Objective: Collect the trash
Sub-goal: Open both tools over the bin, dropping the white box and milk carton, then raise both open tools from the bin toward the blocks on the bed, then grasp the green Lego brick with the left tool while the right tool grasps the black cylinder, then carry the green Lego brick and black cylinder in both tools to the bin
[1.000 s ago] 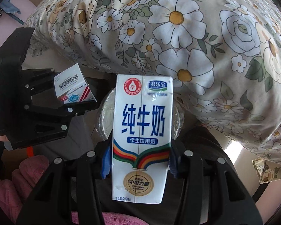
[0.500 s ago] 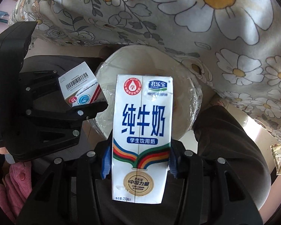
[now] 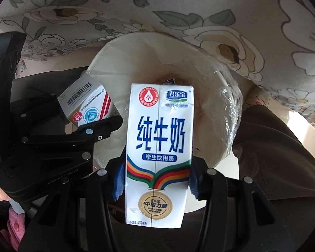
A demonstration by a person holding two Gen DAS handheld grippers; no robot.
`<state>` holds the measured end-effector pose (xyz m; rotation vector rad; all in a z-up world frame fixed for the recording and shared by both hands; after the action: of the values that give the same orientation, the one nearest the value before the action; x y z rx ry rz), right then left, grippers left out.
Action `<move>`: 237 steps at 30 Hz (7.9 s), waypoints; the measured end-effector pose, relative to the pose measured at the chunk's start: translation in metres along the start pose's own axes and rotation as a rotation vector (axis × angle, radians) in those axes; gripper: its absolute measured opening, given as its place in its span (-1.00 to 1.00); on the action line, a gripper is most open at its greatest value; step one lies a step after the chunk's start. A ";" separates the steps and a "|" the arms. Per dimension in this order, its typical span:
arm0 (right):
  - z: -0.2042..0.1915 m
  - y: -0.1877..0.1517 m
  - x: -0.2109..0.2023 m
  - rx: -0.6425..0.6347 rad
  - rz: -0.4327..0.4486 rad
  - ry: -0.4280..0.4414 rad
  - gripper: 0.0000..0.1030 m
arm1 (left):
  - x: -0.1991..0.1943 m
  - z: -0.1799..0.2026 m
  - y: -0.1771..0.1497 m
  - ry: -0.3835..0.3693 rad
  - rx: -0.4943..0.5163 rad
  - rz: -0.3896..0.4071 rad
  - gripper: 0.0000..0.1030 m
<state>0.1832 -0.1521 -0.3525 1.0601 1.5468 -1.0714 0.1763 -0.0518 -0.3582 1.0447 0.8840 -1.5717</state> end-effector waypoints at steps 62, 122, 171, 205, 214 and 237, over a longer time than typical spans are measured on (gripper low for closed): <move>-0.003 -0.031 -0.047 0.012 0.140 -0.014 -0.01 | -0.055 0.022 -0.012 0.148 0.090 0.069 0.29; 0.003 0.226 -0.456 -0.005 0.756 -0.101 0.31 | -0.360 -0.010 0.210 0.032 -0.235 0.653 0.59; 0.019 0.521 -0.344 0.299 0.447 0.158 -0.24 | -0.300 -0.079 0.330 -0.003 -0.326 0.535 -0.54; -0.005 0.228 -0.583 0.121 0.791 -0.009 -0.24 | -0.506 0.045 0.165 0.068 -0.091 0.833 -0.54; -0.020 0.134 -0.617 0.052 0.863 -0.091 -0.24 | -0.548 0.072 0.107 0.119 -0.034 0.921 -0.54; -0.018 -0.027 -0.588 -0.082 0.916 -0.257 -0.24 | -0.574 0.134 0.002 0.213 0.156 1.007 -0.54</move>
<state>0.2595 -0.2202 0.2279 1.3116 0.7314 -0.4647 0.2191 0.0199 0.2252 1.4709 0.2522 -0.6858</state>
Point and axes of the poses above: each gripper's, at about its wrist camera, not at the fingertips, and x roughly the way its jaws point, z to its right, y to its top, the point moved 2 cm from there along x, roughly the way its jaws point, and after that the axes turned 5 degrees about -y, right-handed, at the moved point
